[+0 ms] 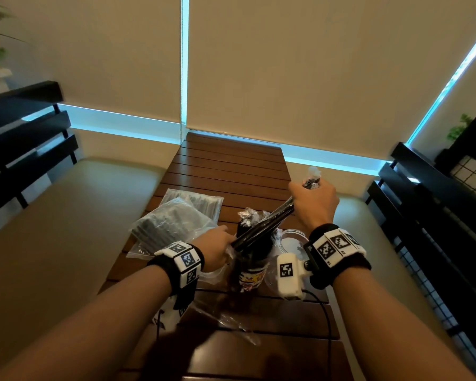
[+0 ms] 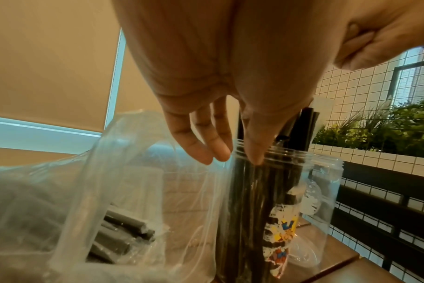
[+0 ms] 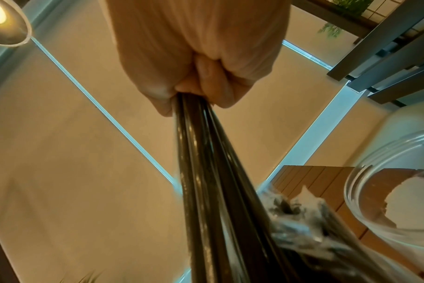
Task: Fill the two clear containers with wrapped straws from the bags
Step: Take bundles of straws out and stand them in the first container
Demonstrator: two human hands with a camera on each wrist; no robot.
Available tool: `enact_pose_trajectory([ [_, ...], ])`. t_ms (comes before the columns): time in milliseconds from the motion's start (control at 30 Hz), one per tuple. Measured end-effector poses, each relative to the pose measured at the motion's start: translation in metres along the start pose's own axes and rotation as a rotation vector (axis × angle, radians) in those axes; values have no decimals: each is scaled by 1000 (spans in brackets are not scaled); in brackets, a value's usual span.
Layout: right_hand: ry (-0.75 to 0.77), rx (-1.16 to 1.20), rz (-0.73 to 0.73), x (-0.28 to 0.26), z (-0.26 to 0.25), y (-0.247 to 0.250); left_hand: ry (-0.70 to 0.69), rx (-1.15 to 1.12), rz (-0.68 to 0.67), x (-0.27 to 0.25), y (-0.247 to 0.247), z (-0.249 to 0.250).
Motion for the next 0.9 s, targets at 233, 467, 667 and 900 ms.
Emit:
enact_pose_trajectory([
  [233,-39,19,133,12,15,6,-46,-56,33,9,1,3],
  [467,85,-46,179,14,8,5,-60,-123,63,14,4,4],
  [667,416,-121,17,-7,-34,-30,13,-150,63,15,3,-8],
  [900,528,-187,-157,-20,-25,-57,-17,-65,89,18,3,7],
])
Point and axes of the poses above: each hand's wrist, its own x-axis towards the middle knuckle, its own y-axis out of the back of the hand, z = x × y, the point moved 9 cm from there along x, towards the middle knuckle, and after that the axes turned 9 degrees about z, right-handed, at the moved point
